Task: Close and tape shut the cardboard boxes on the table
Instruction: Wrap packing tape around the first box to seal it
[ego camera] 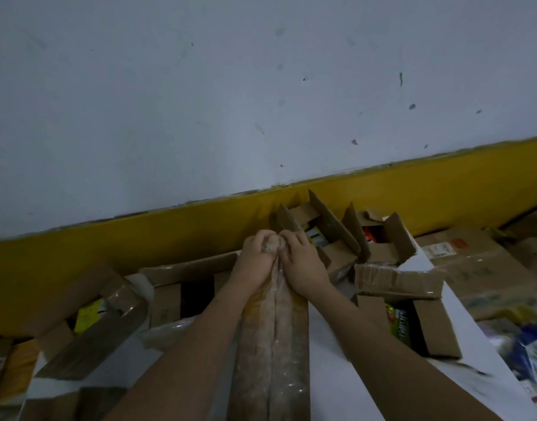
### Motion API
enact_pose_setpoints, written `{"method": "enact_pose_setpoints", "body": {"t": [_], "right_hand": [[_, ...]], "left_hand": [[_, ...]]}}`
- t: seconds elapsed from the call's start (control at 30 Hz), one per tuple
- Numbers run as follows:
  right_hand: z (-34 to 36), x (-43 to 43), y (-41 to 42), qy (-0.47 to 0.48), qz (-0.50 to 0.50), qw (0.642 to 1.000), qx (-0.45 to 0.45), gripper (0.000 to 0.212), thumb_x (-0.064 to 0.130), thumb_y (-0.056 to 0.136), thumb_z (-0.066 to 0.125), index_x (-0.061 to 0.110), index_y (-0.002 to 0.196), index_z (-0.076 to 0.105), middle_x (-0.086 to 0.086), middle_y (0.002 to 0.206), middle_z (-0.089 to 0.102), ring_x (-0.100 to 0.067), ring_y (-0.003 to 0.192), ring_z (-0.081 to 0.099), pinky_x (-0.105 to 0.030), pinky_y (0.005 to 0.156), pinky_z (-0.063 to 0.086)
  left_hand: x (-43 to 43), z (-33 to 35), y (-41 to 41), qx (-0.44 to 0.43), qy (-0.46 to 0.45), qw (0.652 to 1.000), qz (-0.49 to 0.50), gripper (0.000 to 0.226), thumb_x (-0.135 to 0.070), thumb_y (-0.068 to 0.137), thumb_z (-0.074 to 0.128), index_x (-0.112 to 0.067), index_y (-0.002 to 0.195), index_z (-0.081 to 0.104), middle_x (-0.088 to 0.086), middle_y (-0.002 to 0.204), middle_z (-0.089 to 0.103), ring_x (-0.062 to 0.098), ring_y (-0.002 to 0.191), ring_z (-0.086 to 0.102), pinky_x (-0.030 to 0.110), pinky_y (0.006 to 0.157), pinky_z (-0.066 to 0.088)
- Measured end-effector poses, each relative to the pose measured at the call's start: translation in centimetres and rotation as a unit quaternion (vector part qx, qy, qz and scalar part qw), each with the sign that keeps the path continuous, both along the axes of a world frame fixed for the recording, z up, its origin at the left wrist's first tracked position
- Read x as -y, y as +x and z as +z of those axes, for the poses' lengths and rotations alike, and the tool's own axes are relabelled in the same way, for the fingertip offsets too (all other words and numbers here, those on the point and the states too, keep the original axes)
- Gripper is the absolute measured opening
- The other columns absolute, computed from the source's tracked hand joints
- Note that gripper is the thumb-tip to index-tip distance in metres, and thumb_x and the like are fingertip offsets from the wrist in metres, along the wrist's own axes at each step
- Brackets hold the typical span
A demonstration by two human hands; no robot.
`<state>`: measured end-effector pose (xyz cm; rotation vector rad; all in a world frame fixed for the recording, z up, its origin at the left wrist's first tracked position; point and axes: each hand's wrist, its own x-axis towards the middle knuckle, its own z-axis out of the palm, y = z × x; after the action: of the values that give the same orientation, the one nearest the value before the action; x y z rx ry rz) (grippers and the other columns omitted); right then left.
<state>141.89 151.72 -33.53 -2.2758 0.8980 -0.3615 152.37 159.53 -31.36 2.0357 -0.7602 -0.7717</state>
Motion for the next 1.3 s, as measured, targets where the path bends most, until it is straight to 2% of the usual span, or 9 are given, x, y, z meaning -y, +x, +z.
{"method": "enact_pose_setpoints", "body": {"t": [0.13,0.3,0.47,0.67,0.73,0.8,0.93,1.13,1.3], "right_hand": [[0.3,-0.5,-0.5,-0.006,0.014,1.000,0.009,0.036,0.035,0.105,0.036,0.024,0.138,0.044,-0.001,0.134,0.044,-0.025,0.116,0.046,-0.039,0.091,0.044],[0.5,-1.6,-1.8,0.027,0.018,0.999,0.043,0.041,0.042,0.106,0.027,0.025,0.137,0.046,0.003,0.132,0.045,-0.019,0.114,0.047,-0.030,0.089,0.038],[0.8,-2.3,-1.3,0.031,0.022,0.999,0.020,0.034,0.044,0.105,0.029,0.031,0.128,0.049,0.004,0.128,0.045,-0.021,0.110,0.051,-0.041,0.086,0.048],[2.8,-5.0,-1.8,0.062,-0.067,0.996,-0.012,0.057,0.041,0.104,0.037,0.018,0.154,0.020,-0.010,0.156,0.018,-0.035,0.132,0.039,-0.048,0.101,0.044],[3.2,-5.7,-3.3,0.186,-0.120,0.975,-0.003,0.081,0.045,0.098,0.049,0.016,0.157,0.001,-0.012,0.161,0.007,-0.037,0.141,0.030,-0.046,0.110,0.037],[3.9,-6.6,-5.4,0.281,-0.104,0.954,-0.002,0.091,0.046,0.087,0.062,0.020,0.155,0.008,-0.011,0.156,0.028,-0.031,0.133,0.042,-0.044,0.103,0.046],[4.6,-10.5,-9.4,0.386,-0.020,0.917,-0.095,0.043,0.048,0.088,0.064,0.023,0.120,0.049,0.001,0.111,0.061,-0.020,0.103,0.060,-0.036,0.081,0.052],[2.5,-13.3,-9.9,0.175,-0.036,0.980,-0.091,0.047,0.053,0.090,0.053,0.016,0.118,0.061,-0.006,0.108,0.066,-0.027,0.101,0.064,-0.046,0.091,0.052],[4.2,-14.1,-12.0,0.338,-0.063,0.935,-0.090,0.071,0.065,0.072,0.064,0.022,0.127,0.052,-0.005,0.118,0.065,-0.024,0.104,0.064,-0.047,0.091,0.054]], "left_hand": [[-0.4,-0.1,-0.2,-0.023,-0.030,0.999,0.020,0.023,-0.019,0.087,0.062,-0.036,0.103,0.057,-0.006,0.109,0.058,0.009,0.095,0.055,0.040,0.087,0.050],[-2.3,-0.2,-1.6,0.001,-0.062,0.998,-0.006,0.021,-0.045,0.099,0.047,-0.035,0.115,0.055,-0.008,0.115,0.057,0.004,0.103,0.055,0.031,0.089,0.048],[-3.4,0.2,-2.0,0.020,-0.035,0.999,0.022,0.015,-0.032,0.103,0.042,-0.030,0.114,0.053,0.000,0.123,0.056,0.006,0.101,0.052,0.023,0.078,0.042],[-5.2,2.2,-4.1,0.017,0.060,0.993,0.104,0.065,-0.048,0.100,0.044,-0.033,0.155,0.013,0.004,0.163,0.000,0.033,0.143,0.028,0.048,0.110,0.036],[-6.7,3.0,-4.8,-0.058,0.058,0.984,0.160,0.078,-0.039,0.094,0.056,-0.028,0.156,0.010,0.008,0.160,0.014,0.033,0.139,0.034,0.046,0.108,0.039],[-9.2,4.1,-6.0,-0.110,0.077,0.979,0.155,0.072,-0.032,0.090,0.061,-0.022,0.152,0.026,0.008,0.143,0.045,0.028,0.123,0.051,0.042,0.097,0.049],[-14.3,5.5,-9.2,-0.197,0.070,0.976,0.058,0.037,-0.027,0.088,0.071,-0.018,0.123,0.058,-0.004,0.092,0.064,0.011,0.084,0.061,0.024,0.065,0.049],[-17.1,4.0,-10.6,-0.128,0.041,0.990,0.049,0.043,-0.032,0.091,0.068,-0.020,0.130,0.055,0.001,0.118,0.064,0.018,0.105,0.062,0.032,0.087,0.051],[-18.9,3.1,-10.9,-0.225,0.062,0.971,0.053,0.064,-0.050,0.083,0.071,-0.020,0.137,0.054,0.003,0.120,0.067,0.021,0.106,0.064,0.043,0.097,0.052]]}}
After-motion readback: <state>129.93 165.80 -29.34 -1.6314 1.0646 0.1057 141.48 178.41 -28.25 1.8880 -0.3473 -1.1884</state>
